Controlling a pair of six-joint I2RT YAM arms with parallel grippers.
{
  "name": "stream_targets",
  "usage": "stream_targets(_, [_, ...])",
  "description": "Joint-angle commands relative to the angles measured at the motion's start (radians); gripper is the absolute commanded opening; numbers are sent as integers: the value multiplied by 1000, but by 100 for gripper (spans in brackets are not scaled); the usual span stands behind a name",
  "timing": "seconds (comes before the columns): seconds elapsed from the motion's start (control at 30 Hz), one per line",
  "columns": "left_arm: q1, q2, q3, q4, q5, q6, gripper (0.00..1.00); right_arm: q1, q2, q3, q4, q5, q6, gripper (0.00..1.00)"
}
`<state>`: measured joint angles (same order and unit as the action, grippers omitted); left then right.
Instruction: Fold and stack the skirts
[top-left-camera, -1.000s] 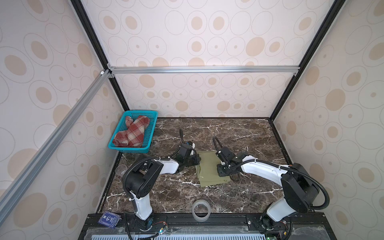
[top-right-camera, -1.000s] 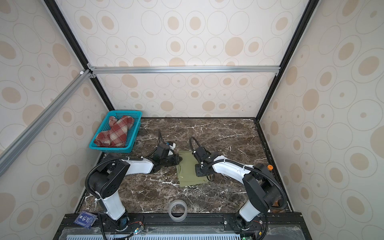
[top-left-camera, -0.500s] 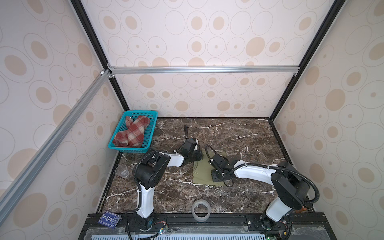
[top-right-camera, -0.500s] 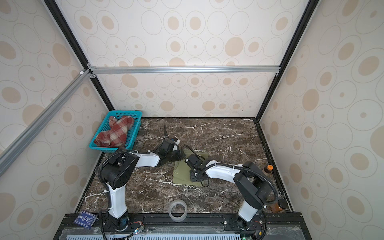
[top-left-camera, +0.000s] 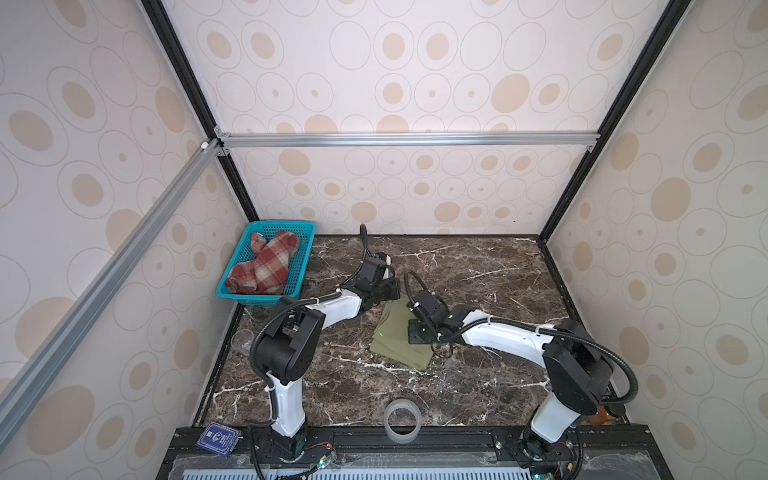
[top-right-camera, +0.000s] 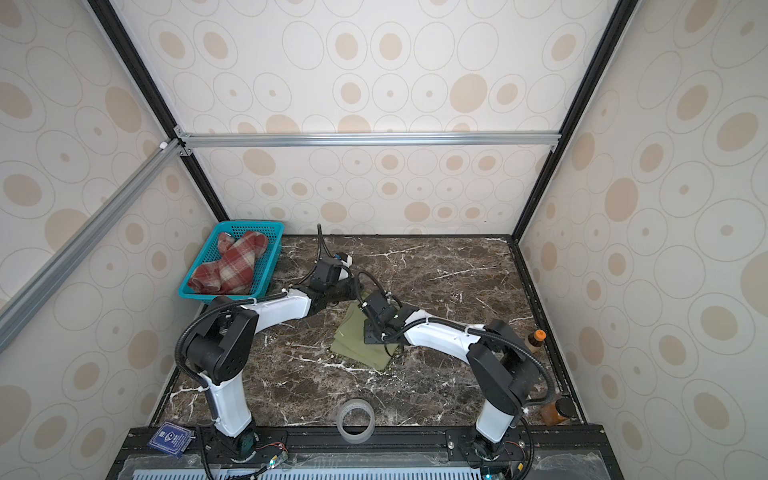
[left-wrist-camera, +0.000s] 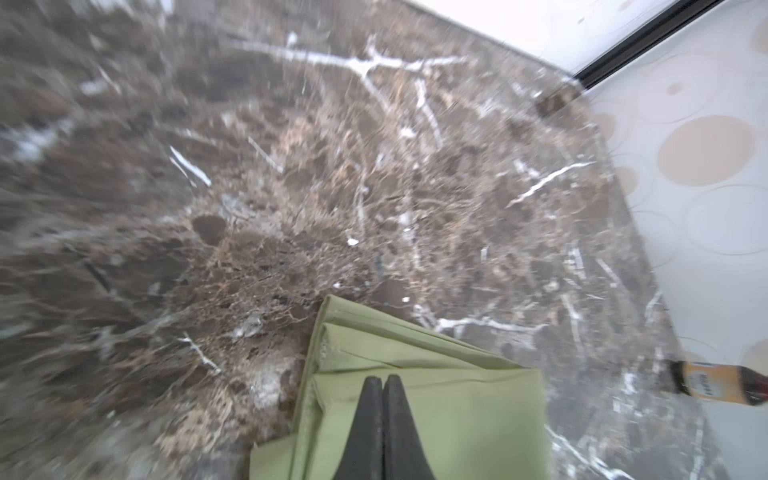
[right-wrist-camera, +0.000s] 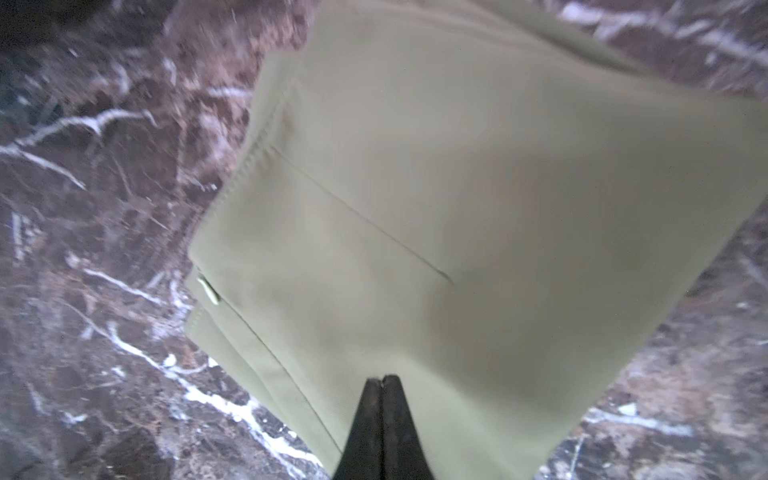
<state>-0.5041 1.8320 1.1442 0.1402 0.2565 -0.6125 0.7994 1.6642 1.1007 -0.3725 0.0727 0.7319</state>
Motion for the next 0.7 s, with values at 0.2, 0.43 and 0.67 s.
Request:
stream_targets(0.2, [-54, -183, -242, -10, 9, -94, 1, -223, -2, 42, 2, -104, -191, 5])
stream_targets(0.43, [-92, -186, -376, 59, 34, -159, 1, -278, 87, 51, 26, -108, -238, 5])
stream_targets(0.67, [-92, -139, -413, 93, 47, -162, 0, -287, 166, 39, 68, -122, -230, 4])
